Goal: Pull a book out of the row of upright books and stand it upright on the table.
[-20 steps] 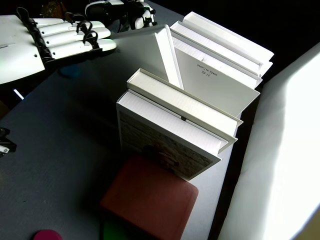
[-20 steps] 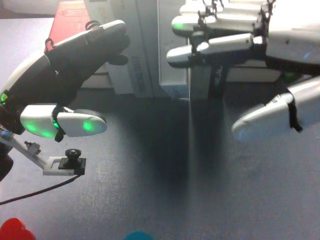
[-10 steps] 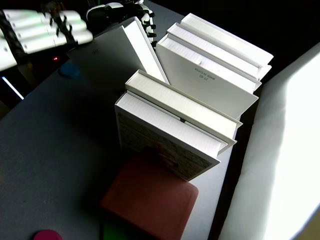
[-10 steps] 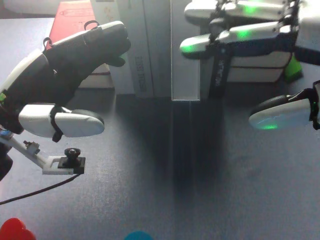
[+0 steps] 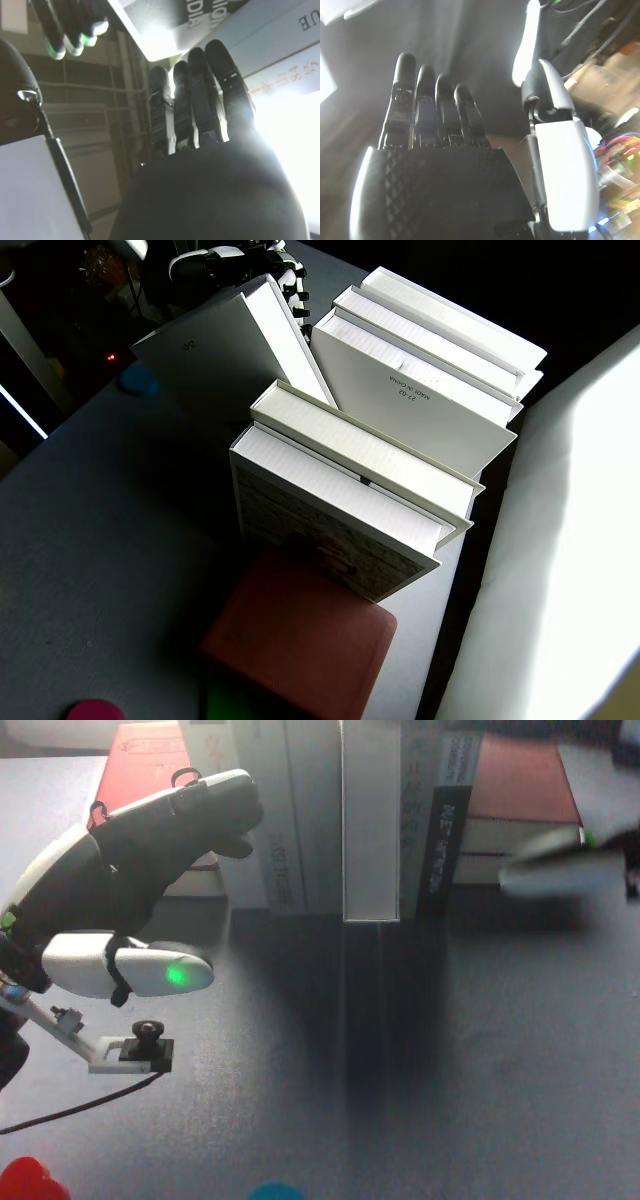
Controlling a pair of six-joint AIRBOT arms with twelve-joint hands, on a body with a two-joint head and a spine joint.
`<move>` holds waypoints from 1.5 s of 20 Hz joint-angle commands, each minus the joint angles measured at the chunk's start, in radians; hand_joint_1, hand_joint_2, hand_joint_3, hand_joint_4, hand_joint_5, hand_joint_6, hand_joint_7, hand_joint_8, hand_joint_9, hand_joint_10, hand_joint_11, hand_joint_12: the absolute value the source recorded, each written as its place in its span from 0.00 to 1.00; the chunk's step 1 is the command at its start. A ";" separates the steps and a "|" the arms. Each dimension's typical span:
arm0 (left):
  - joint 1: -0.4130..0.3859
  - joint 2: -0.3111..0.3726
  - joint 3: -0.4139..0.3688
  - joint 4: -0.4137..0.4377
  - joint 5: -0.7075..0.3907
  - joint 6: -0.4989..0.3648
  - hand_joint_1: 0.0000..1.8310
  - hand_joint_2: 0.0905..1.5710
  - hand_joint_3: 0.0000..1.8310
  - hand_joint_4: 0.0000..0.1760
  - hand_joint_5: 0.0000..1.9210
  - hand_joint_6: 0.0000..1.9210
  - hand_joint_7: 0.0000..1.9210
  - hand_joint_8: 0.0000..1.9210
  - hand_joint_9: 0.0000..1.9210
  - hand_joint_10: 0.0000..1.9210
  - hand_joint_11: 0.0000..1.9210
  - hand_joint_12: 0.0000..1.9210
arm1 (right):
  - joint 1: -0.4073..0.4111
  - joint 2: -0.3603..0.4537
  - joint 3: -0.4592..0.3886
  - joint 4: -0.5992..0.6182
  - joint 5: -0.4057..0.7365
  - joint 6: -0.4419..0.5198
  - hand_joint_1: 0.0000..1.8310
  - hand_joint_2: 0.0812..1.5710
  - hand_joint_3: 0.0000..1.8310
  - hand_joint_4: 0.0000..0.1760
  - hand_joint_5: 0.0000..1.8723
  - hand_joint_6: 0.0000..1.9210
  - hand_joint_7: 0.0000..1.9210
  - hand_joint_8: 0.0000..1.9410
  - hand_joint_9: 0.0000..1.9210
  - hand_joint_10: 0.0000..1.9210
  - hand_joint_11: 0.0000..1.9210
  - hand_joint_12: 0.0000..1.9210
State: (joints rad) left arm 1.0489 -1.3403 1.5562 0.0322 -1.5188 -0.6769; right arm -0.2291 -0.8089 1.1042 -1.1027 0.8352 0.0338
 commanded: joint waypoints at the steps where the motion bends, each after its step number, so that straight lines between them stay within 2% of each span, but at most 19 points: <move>1: -0.009 -0.001 0.001 -0.027 -0.110 -0.010 0.61 0.43 0.00 0.00 0.24 0.00 0.17 0.00 0.17 0.01 0.00 0.64 | 0.034 -0.027 0.020 0.016 -0.001 0.037 0.34 0.75 0.00 0.00 0.00 0.00 0.00 0.00 0.00 0.00 0.00 0.00; 4: -0.017 0.009 0.001 -0.021 -0.105 -0.010 0.60 0.45 0.00 0.00 0.23 0.00 0.17 0.00 0.19 0.01 0.00 0.65 | 0.079 -0.102 0.087 -0.088 -0.050 0.113 0.34 0.75 0.00 0.00 0.00 0.00 0.00 0.00 0.00 0.00 0.00 0.00; 5: -0.022 0.013 0.001 -0.015 -0.100 -0.010 0.60 0.44 0.00 0.00 0.23 0.00 0.19 0.01 0.21 0.01 0.01 0.66 | 0.085 -0.115 0.096 -0.107 -0.055 0.123 0.58 0.55 0.00 0.56 0.00 0.00 0.00 0.00 0.00 0.00 0.01 0.01; 6: -0.026 0.015 0.000 -0.011 -0.094 -0.010 0.61 0.43 0.00 0.00 0.23 0.00 0.20 0.00 0.21 0.01 0.01 0.64 | 0.091 -0.126 0.101 -0.129 -0.062 0.128 0.60 0.48 0.00 0.61 0.00 0.00 0.00 0.00 0.00 0.00 0.00 0.00; 7: -0.026 0.019 0.001 -0.008 -0.091 -0.010 0.64 0.42 0.00 0.00 0.23 0.00 0.20 0.00 0.20 0.00 0.00 0.62 | 0.098 -0.144 0.104 -0.169 -0.073 0.138 0.57 0.47 0.00 0.92 0.00 0.00 0.00 0.00 0.00 0.00 0.00 0.00; 12: 0.015 0.095 -0.021 -0.052 -0.101 -0.010 0.61 0.40 0.00 0.00 0.24 0.00 0.17 0.00 0.18 0.00 0.00 0.67 | 0.114 -0.196 0.143 -0.266 -0.084 0.212 0.58 0.49 0.00 1.00 0.00 0.00 0.00 0.00 0.00 0.00 0.00 0.00; 14: 0.055 0.149 -0.052 -0.092 -0.130 -0.010 0.62 0.40 0.00 0.10 0.24 0.00 0.16 0.00 0.17 0.00 0.00 0.64 | 0.111 -0.213 0.162 -0.278 -0.089 0.232 0.53 0.51 0.01 0.86 0.00 0.00 0.00 0.00 0.00 0.00 0.00 0.00; 15: 0.068 0.161 -0.061 -0.106 -0.141 -0.010 0.63 0.41 0.00 0.01 0.24 0.00 0.15 0.00 0.19 0.00 0.00 0.68 | 0.111 -0.218 0.166 -0.286 -0.090 0.238 0.56 0.49 0.00 0.76 0.00 0.00 0.00 0.00 0.00 0.00 0.00 0.00; 16: 0.089 0.179 -0.071 -0.129 -0.156 -0.010 0.64 0.41 0.00 0.05 0.23 0.00 0.15 0.00 0.20 0.01 0.00 0.69 | 0.111 -0.226 0.170 -0.296 -0.090 0.244 0.56 0.47 0.00 0.95 0.00 0.00 0.00 0.00 0.00 0.00 0.00 0.00; 18: 0.119 0.202 -0.085 -0.170 -0.184 -0.010 0.64 0.40 0.00 0.15 0.22 0.00 0.15 0.00 0.22 0.02 0.00 0.70 | 0.111 -0.241 0.177 -0.313 -0.090 0.254 0.56 0.48 0.00 0.90 0.00 0.00 0.00 0.00 0.00 0.00 0.00 0.00; 19: 0.143 0.214 -0.097 -0.198 -0.205 -0.010 0.63 0.43 0.00 0.16 0.22 0.00 0.16 0.00 0.22 0.01 0.00 0.72 | 0.111 -0.252 0.182 -0.322 -0.090 0.259 0.54 0.50 0.00 0.47 0.00 0.00 0.00 0.00 0.00 0.00 0.02 0.01; 20: 0.157 0.220 -0.103 -0.211 -0.214 -0.010 0.62 0.43 0.00 0.15 0.22 0.00 0.17 0.00 0.22 0.01 0.00 0.73 | 0.111 -0.263 0.187 -0.332 -0.090 0.266 0.55 0.50 0.00 0.52 0.00 0.00 0.00 0.00 0.00 0.00 0.00 0.00; 21: 0.162 0.224 -0.107 -0.215 -0.215 -0.010 0.62 0.44 0.00 0.12 0.21 0.00 0.15 0.00 0.21 0.01 0.00 0.72 | 0.111 -0.272 0.191 -0.338 -0.090 0.272 0.52 0.51 0.01 0.73 0.00 0.00 0.00 0.00 0.00 0.00 0.00 0.00; 22: 0.165 0.225 -0.108 -0.216 -0.215 -0.010 0.62 0.44 0.00 0.11 0.21 0.00 0.16 0.00 0.21 0.00 0.00 0.72 | 0.108 -0.280 0.195 -0.345 -0.090 0.277 0.50 0.51 0.01 0.58 0.00 0.00 0.00 0.00 0.00 0.00 0.00 0.00; 25: 0.173 0.225 -0.113 -0.220 -0.215 -0.010 0.62 0.44 0.00 0.11 0.21 0.00 0.18 0.01 0.23 0.01 0.00 0.72 | 0.099 -0.306 0.206 -0.371 -0.090 0.295 0.55 0.44 0.00 0.53 0.00 0.00 0.00 0.00 0.00 0.00 0.03 0.02; 26: 0.173 0.222 -0.112 -0.220 -0.215 -0.010 0.62 0.44 0.00 0.04 0.21 0.00 0.18 0.01 0.24 0.01 0.00 0.74 | 0.096 -0.315 0.210 -0.386 -0.090 0.310 0.57 0.46 0.00 0.84 0.00 0.00 0.00 0.00 0.00 0.00 0.04 0.02; 27: 0.173 0.220 -0.110 -0.218 -0.215 -0.010 0.61 0.43 0.00 0.00 0.20 0.00 0.16 0.00 0.23 0.01 0.00 0.75 | 0.096 -0.323 0.214 -0.407 -0.090 0.326 0.59 0.47 0.00 0.97 0.03 0.00 0.00 0.00 0.00 0.00 0.01 0.28; 29: 0.168 0.216 -0.109 -0.215 -0.215 -0.010 0.62 0.44 0.00 0.03 0.22 0.00 0.16 0.00 0.24 0.01 0.01 0.74 | 0.096 -0.336 0.221 -0.430 -0.090 0.337 0.67 0.49 0.00 0.40 0.25 0.04 0.15 0.03 0.20 0.07 0.00 0.70; 30: 0.166 0.215 -0.109 -0.212 -0.215 -0.010 0.62 0.42 0.00 0.09 0.22 0.01 0.16 0.00 0.24 0.01 0.01 0.74 | 0.096 -0.343 0.225 -0.434 -0.090 0.337 0.65 0.53 0.00 0.00 0.34 0.04 0.29 0.02 0.33 0.08 0.09 0.73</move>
State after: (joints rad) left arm 1.2247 -1.1202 1.4460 -0.1474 -1.6157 -0.6754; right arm -0.1413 -1.1553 1.3270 -1.6054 0.7410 0.3687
